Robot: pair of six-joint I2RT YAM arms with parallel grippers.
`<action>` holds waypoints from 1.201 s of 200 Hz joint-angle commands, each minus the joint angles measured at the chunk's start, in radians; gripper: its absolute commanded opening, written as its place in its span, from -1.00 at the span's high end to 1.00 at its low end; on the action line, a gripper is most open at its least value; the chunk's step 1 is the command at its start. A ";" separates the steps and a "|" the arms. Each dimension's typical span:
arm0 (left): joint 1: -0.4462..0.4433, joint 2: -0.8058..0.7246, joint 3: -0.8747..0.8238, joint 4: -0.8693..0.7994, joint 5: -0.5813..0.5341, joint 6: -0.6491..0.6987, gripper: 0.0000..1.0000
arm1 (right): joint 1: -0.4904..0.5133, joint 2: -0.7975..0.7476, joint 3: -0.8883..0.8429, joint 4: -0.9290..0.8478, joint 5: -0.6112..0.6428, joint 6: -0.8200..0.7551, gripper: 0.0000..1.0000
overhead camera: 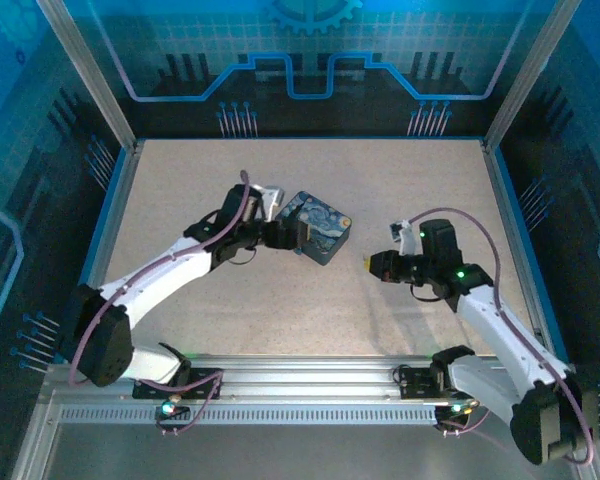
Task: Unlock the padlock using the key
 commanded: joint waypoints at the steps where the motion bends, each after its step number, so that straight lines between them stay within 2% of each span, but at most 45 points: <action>1: 0.070 -0.035 -0.114 0.091 0.149 -0.031 -0.97 | 0.041 0.080 0.041 0.119 -0.015 0.025 1.00; 30: 0.101 -0.005 -0.196 0.196 0.192 -0.025 -0.97 | 0.084 0.210 0.092 0.202 -0.006 0.044 1.00; 45: 0.111 0.038 -0.214 0.253 0.209 -0.036 -0.90 | 0.097 0.268 0.116 0.254 -0.008 0.062 1.00; 63: 0.114 0.094 -0.216 0.307 0.214 -0.037 -0.82 | 0.104 0.328 0.136 0.324 -0.012 0.092 1.00; 113: 0.114 0.226 -0.198 0.433 0.226 -0.018 -0.77 | 0.123 0.499 0.213 0.406 0.002 0.134 1.00; 158: 0.113 0.319 -0.185 0.530 0.255 -0.021 -0.56 | 0.129 0.663 0.292 0.469 -0.012 0.152 1.00; 193: 0.113 0.368 -0.185 0.593 0.290 -0.034 -0.53 | 0.131 0.741 0.320 0.488 -0.012 0.156 1.00; 240: 0.112 0.414 -0.165 0.613 0.303 -0.044 -0.50 | 0.135 0.767 0.328 0.407 0.023 0.112 1.00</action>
